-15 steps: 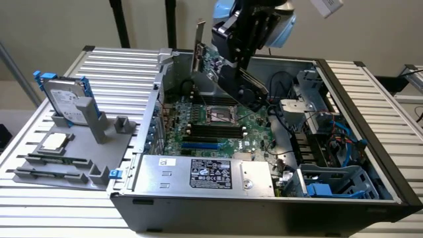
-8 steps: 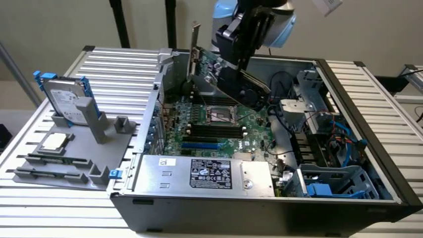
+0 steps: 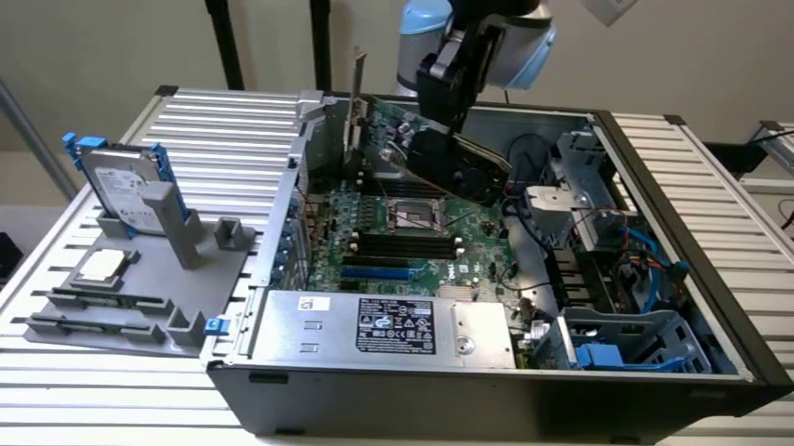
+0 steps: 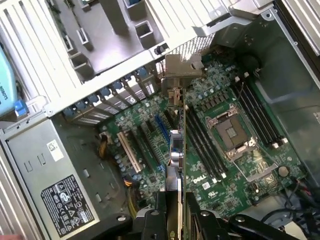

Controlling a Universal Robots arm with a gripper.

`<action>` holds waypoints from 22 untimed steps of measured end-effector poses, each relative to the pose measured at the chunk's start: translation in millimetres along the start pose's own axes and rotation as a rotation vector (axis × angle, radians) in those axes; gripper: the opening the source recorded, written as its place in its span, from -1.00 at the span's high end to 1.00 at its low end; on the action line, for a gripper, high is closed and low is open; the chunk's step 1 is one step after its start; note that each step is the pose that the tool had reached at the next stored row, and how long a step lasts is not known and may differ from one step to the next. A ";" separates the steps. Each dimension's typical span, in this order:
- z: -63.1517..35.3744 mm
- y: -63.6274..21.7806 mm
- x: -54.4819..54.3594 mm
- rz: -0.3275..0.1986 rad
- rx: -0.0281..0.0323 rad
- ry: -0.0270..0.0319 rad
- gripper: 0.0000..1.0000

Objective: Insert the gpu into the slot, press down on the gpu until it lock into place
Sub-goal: 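Insert the gpu into the slot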

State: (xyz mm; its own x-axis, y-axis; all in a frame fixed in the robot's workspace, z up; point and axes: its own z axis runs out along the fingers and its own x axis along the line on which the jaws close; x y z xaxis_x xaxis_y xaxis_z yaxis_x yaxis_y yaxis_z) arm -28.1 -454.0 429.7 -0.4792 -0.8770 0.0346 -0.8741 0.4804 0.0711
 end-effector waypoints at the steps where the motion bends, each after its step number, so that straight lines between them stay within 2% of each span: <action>1: 0.2 0.0 0.0 -0.018 0.0011 0.0011 0.47; 4: 1.0 0.0 0.0 -0.072 0.0058 0.0033 0.47; 7: 2.2 -0.1 0.0 -0.126 0.0134 0.0042 0.47; 9: 3.1 -0.2 -0.1 -0.159 0.0185 0.0033 0.47; 11: 3.8 -0.3 -0.1 -0.190 0.0218 -0.0005 0.47; 15: 4.8 -0.3 -0.1 -0.243 0.0220 -0.0216 0.47; 22: 6.1 -0.4 -0.2 -0.328 0.0109 -0.0686 0.47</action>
State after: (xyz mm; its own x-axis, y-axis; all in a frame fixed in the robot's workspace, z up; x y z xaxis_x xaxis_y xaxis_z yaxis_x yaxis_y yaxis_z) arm -28.1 -454.0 423.6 -0.1761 -0.9828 -0.0556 -0.9833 0.1730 0.0566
